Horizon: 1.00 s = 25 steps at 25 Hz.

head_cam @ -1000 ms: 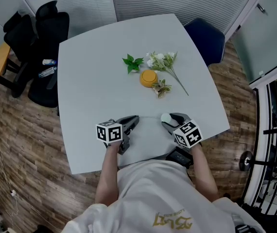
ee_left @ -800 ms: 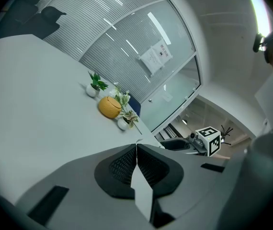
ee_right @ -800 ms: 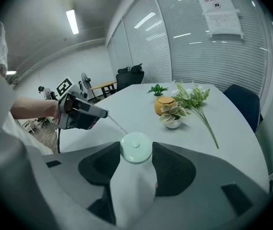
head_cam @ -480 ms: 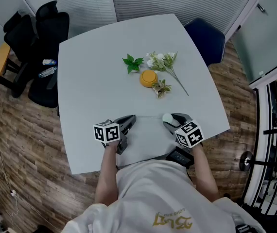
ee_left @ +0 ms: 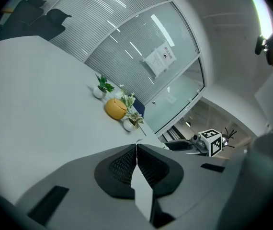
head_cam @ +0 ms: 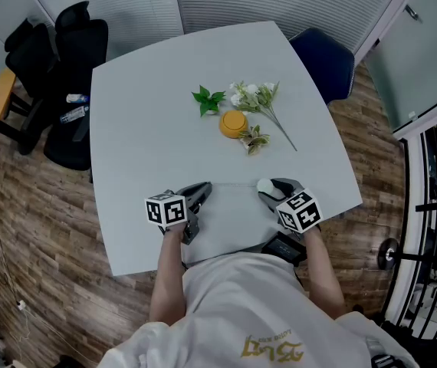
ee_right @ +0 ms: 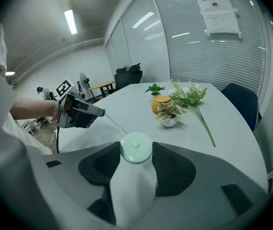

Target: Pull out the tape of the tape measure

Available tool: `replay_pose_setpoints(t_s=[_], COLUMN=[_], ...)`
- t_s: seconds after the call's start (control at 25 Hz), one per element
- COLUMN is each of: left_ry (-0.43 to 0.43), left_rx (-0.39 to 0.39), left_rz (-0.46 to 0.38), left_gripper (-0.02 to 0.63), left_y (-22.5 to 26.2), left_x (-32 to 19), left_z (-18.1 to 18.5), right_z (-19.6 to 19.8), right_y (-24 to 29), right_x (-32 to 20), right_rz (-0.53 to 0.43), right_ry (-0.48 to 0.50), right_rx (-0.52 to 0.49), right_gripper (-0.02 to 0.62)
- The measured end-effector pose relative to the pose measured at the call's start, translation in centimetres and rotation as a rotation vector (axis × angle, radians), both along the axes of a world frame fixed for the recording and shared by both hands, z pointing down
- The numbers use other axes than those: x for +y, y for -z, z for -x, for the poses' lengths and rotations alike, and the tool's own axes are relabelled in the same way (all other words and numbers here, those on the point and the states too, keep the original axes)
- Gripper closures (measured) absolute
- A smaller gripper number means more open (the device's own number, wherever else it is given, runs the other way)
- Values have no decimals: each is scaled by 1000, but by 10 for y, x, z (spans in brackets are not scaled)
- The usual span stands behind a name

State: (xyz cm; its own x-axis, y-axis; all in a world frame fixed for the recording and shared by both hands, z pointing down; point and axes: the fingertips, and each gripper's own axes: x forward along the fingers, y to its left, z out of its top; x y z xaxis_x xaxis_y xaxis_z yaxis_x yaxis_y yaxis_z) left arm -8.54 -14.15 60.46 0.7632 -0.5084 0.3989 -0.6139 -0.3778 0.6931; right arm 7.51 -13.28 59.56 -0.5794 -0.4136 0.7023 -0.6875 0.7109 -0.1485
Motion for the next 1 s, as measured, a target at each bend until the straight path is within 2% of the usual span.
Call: replay_pose_setpoints(t_s=[1.0], left_ry=[67], left_rx=[-31], left_rz=[18], left_gripper=[597], left_y=[-5], left_x=[0], left_z=[22], right_z=[-22], right_y=[-3], right_x=[1], right_rz=[9], right_ry=[-55], right_rx=[7], right_gripper=[370])
